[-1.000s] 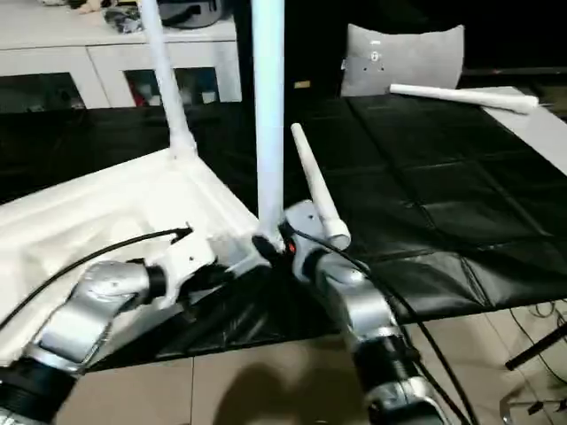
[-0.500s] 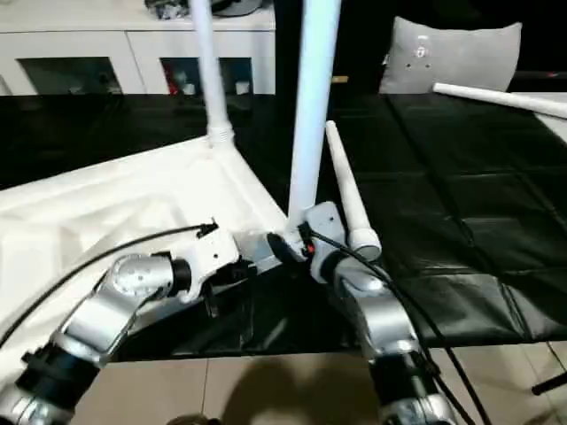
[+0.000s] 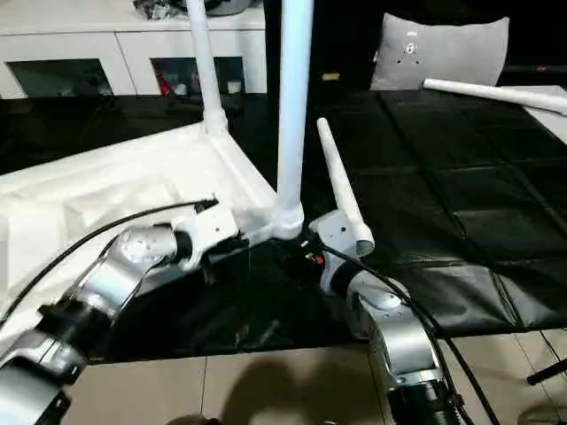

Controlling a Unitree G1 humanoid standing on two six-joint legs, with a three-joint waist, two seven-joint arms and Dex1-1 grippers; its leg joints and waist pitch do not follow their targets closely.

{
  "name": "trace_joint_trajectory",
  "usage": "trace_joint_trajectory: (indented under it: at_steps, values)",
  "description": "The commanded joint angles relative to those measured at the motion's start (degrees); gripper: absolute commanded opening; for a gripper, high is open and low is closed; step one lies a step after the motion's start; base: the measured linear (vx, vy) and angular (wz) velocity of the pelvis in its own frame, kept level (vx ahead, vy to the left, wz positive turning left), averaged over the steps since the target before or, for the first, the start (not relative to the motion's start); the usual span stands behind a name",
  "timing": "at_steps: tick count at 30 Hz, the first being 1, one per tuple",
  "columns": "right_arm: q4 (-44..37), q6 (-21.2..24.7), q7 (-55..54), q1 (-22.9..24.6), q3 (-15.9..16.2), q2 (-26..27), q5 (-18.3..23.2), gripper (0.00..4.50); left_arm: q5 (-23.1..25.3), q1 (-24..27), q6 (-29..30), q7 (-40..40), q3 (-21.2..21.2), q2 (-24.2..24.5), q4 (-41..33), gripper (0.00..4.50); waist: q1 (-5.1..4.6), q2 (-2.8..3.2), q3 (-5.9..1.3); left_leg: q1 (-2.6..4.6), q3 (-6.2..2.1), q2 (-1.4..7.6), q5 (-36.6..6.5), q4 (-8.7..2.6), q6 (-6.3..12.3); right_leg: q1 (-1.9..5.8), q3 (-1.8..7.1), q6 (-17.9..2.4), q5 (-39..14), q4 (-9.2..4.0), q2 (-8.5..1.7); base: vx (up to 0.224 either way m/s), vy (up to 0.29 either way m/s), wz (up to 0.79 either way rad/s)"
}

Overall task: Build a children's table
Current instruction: Rotate leg to tighten

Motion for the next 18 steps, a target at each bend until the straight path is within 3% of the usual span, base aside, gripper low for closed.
trace_joint_trajectory:
  at_steps: [1, 2, 3, 7, 12, 18]
  values:
    - [-1.44, 0.37, -0.35, 0.07, 0.01, 0.02, -0.19, 4.44, 1.96, -2.27, -2.22, 3.1, 0.68, -0.48, 1.56, 0.0, 0.21, -0.07, -3.75, 0.47, -1.06, 2.58, -8.11, -3.26, 1.57, 2.97, 2.23, -11.71, -0.32, -2.97, -3.68, 0.0, 0.0, 0.0]
    - [-1.54, 0.36, -0.28, 0.05, 0.07, 0.02, -0.2, 4.44, 1.07, -2.64, -2.19, 2.96, 1.29, -1.15, 2.09, 0.0, 0.29, -0.15, -3.77, 0.49, -1.02, 2.66, -7.68, -3.16, 2.13, 2.99, 2.21, -12.32, 0.77, -2.87, -3.79, 0.0, 0.0, 0.0]
    - [-1.6, 0.38, -0.13, -0.07, 0.16, 0.13, -0.11, 4.5, -0.94, -2.66, -0.97, 1.58, 2.38, -1.98, 1.98, 0.44, 0.34, -0.2, -3.85, 0.48, -1.02, 2.69, -7.3, -3.11, 2.39, 3.07, 2.2, -12.6, 1.27, -2.77, -3.84, 0.0, 0.0, 0.0]
    - [-1.44, 0.0, -0.22, -1.16, 0.1, 0.61, 0.31, 4.5, -4.85, -1.49, 1.16, -0.39, 4.55, -2.88, 0.37, 0.83, 0.55, -0.5, -3.84, 0.25, -0.95, 2.88, -5.44, -2.86, 3.99, 2.94, 2.06, -14.25, 3.12, -2.4, -3.94, 0.0, 0.0, 0.0]
    - [0.8, -2.77, 2.89, -4.49, -0.13, -0.36, 1.63, 4.5, -7.95, 2.44, 3.85, 2.49, 8.79, -2.12, -4.6, 1.16, 0.38, -1.08, -3.33, 0.19, -0.94, 3.09, -9.73, -3.16, 3.44, 2.87, 2.08, -13.46, -5.13, -2.94, -4.28, 0.0, 0.0, 0.0]
    - [5.19, -4.38, 11.57, -8.23, 0.8, -4.35, 2.59, 4.5, -7.96, 8.59, 10.36, 2.81, 12.88, 3.08, -13.9, 1.16, 0.43, -0.89, -3.01, 0.37, -0.95, 3.12, -12.12, -3.33, 2.11, 2.32, 2.26, -11.75, -10.4, -3.25, -4.0, 0.0, 0.0, 0.0]
